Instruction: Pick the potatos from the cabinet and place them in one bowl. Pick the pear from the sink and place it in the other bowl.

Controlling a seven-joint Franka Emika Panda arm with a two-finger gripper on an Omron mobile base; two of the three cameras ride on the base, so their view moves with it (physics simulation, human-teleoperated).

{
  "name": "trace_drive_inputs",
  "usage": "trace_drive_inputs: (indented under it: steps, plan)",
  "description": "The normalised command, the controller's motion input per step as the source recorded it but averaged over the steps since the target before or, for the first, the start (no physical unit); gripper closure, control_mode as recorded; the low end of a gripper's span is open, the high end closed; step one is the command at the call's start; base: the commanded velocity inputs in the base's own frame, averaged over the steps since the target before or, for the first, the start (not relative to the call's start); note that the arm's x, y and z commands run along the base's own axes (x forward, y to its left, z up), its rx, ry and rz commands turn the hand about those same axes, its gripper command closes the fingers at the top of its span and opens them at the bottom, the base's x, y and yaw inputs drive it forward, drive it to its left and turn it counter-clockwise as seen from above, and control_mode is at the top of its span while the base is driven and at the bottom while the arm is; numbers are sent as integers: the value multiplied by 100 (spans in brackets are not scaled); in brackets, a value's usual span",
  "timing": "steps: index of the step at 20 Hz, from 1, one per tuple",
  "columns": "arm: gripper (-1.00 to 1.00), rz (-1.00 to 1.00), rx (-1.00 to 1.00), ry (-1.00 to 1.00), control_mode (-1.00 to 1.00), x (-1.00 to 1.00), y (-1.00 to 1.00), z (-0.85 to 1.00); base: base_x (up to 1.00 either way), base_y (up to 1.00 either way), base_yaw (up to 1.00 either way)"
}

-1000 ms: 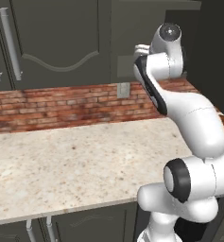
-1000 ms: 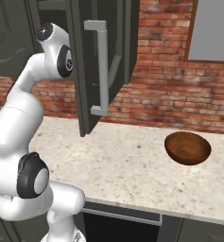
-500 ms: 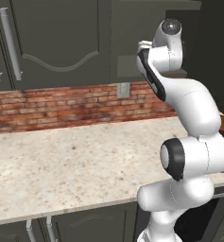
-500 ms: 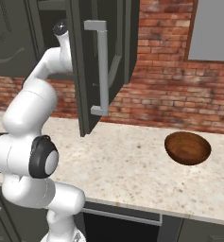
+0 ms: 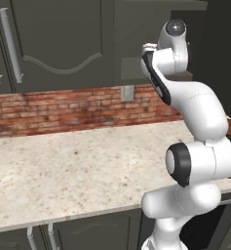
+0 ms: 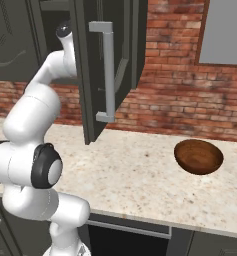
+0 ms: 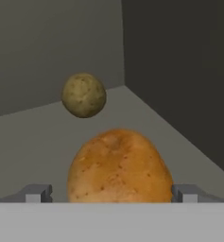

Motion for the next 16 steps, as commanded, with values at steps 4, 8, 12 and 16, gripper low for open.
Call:
trace_drive_inputs:
  steps: [4,8,12,16]
  plan:
    - [-100,-1,-3,0,-100,7,-5,-16,0,0,0]
    - [-100,-3,-6,0,-100,11,-6,-23,0,0,0]
    - [-100,-3,-7,-1,-100,16,-4,-35,0,0,0]
    - [100,-2,-7,0,-100,11,0,-49,0,0,0]
